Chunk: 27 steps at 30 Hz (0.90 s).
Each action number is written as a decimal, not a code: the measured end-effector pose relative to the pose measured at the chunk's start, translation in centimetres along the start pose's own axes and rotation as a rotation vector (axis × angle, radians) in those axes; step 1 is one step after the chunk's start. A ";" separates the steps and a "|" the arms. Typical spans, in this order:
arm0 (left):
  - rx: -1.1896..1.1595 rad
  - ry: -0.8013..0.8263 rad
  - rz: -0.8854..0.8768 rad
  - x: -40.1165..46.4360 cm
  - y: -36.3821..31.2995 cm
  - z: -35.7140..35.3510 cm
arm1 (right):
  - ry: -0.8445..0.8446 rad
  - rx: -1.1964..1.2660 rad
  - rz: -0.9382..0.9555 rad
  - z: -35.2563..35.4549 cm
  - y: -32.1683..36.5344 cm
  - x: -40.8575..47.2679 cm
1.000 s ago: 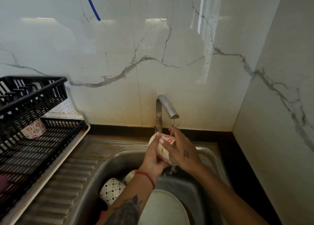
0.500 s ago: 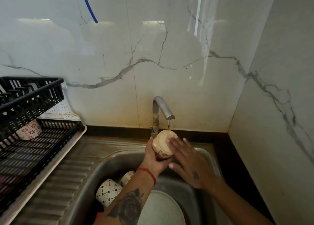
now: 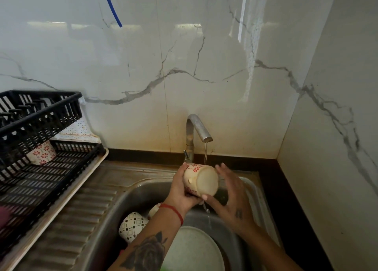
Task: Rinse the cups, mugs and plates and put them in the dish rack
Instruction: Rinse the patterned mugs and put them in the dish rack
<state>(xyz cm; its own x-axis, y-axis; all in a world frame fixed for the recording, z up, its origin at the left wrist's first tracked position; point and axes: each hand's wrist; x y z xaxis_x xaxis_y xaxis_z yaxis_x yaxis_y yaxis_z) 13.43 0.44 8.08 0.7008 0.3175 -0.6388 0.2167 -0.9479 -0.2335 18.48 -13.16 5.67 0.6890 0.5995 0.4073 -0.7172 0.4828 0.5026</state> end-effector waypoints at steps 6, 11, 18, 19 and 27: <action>-0.033 0.041 0.039 -1.6 1.4 1.3 | 0.079 0.385 -0.286 -1.9 2.2 0.3; -0.114 0.063 -0.008 -3.1 0.4 2.1 | 0.167 0.358 -0.175 -1.3 3.0 1.1; 0.027 -0.003 0.056 -3.2 -2.7 5.6 | 0.257 0.409 -0.163 -2.8 5.2 2.2; 0.089 -0.029 0.049 -3.0 -3.3 6.2 | 0.286 0.425 -0.181 -3.3 5.4 2.2; 0.614 -0.185 -0.592 -4.5 -12.5 11.6 | 0.378 0.342 -0.231 -9.1 9.5 4.0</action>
<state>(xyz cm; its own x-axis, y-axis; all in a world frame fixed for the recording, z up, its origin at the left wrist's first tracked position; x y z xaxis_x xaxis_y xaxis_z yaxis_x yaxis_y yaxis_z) -0.32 11.11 5.39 0.4556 0.8033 -0.3836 0.0682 -0.4612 -0.8847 13.47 -0.34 5.17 0.6934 0.7204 -0.0130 -0.4338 0.4317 0.7909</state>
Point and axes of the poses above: each hand's wrist, its own x-axis towards the middle knuckle, its own z-axis out of the back of the hand, y = z × x, and after that the axes turned 15 degrees about -x, right-handed
